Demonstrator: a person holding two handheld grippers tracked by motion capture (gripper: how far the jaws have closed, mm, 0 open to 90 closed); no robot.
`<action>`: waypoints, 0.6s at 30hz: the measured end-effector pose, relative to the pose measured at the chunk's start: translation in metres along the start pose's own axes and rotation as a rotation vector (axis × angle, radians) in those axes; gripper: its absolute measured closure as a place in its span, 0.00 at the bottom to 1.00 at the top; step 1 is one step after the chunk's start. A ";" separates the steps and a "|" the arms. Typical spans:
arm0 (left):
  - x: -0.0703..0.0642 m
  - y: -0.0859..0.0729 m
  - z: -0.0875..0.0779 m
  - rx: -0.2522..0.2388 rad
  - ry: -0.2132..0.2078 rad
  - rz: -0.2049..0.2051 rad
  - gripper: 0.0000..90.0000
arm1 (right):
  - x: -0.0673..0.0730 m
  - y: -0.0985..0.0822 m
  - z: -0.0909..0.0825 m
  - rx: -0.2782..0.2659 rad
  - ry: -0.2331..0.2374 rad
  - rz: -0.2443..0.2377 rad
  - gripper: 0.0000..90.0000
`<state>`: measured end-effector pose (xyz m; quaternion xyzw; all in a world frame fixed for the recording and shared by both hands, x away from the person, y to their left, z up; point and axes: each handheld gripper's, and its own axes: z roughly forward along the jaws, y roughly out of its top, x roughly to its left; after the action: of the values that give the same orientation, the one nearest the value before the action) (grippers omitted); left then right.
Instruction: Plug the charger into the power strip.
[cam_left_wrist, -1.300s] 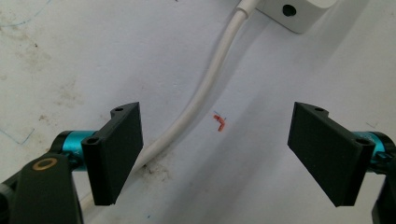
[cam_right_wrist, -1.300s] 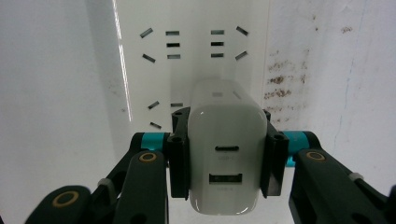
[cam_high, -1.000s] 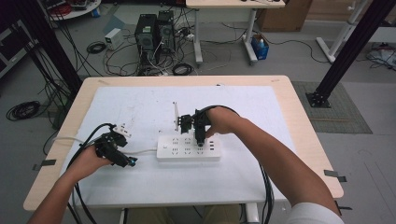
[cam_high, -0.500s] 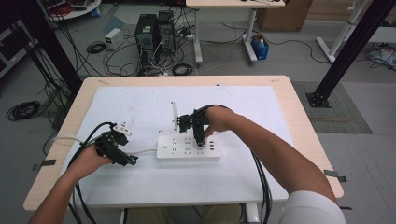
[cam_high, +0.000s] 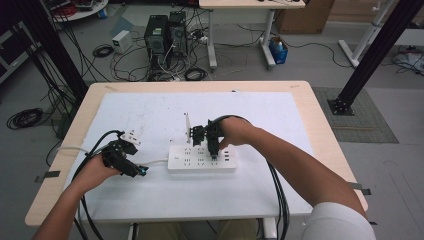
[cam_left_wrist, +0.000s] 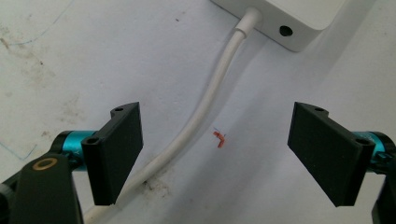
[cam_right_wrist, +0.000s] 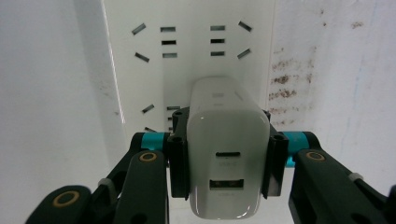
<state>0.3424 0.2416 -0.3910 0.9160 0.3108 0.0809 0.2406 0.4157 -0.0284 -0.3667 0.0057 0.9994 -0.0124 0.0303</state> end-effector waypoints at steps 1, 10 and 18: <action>0.000 0.000 0.000 0.000 0.000 0.000 0.20 | 0.000 0.000 0.000 0.000 0.000 0.000 0.70; 0.000 0.002 0.001 0.007 0.005 0.006 0.20 | 0.007 -0.007 0.003 -0.062 -0.044 -0.016 0.70; -0.002 0.007 0.005 0.021 0.008 0.009 0.20 | -0.008 -0.008 0.004 -0.078 0.048 0.015 0.70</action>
<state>0.3458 0.2343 -0.3917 0.9195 0.3082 0.0823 0.2296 0.4233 -0.0367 -0.3698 0.0121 0.9995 0.0268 0.0064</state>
